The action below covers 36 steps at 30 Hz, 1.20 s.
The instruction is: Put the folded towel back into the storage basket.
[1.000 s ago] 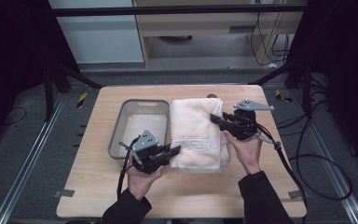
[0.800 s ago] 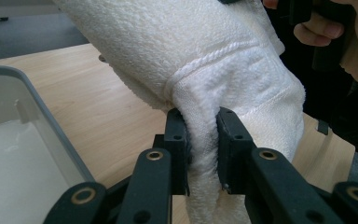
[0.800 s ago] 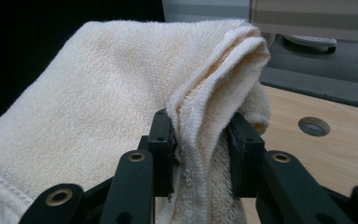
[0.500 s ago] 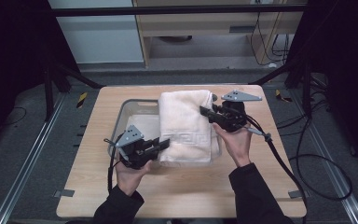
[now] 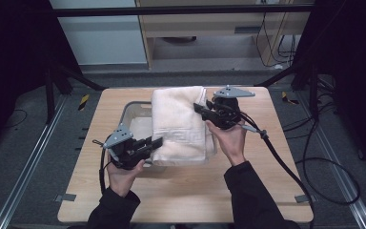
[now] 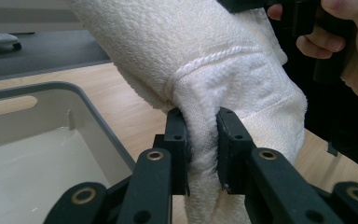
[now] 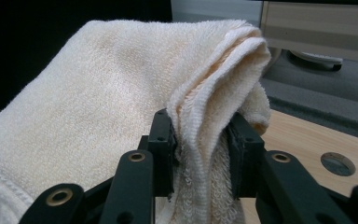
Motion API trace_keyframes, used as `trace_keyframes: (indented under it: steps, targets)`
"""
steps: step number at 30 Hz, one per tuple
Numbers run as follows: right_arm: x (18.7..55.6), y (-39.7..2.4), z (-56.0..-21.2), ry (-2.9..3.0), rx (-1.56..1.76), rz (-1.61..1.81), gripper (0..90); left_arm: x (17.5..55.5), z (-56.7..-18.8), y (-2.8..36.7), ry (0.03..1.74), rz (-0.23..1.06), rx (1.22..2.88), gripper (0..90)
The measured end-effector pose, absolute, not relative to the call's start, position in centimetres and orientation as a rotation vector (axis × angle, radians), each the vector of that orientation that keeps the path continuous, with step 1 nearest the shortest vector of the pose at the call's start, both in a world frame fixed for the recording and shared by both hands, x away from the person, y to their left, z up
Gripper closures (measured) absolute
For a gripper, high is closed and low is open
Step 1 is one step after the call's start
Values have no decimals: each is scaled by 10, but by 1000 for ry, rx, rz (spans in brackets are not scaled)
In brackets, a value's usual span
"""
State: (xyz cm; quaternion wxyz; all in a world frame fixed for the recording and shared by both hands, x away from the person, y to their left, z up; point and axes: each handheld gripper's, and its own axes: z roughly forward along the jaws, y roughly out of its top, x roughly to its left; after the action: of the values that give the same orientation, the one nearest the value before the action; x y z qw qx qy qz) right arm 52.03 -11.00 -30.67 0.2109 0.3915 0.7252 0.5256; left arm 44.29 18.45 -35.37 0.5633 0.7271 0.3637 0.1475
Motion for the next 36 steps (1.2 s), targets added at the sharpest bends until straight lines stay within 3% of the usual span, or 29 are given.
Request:
trace_keyframes:
  steps: [36]
  targets:
    - [552, -30, -310, 2062, 1054, 1469, 670, 451, -355, 249, 1002, 436, 1661, 758]
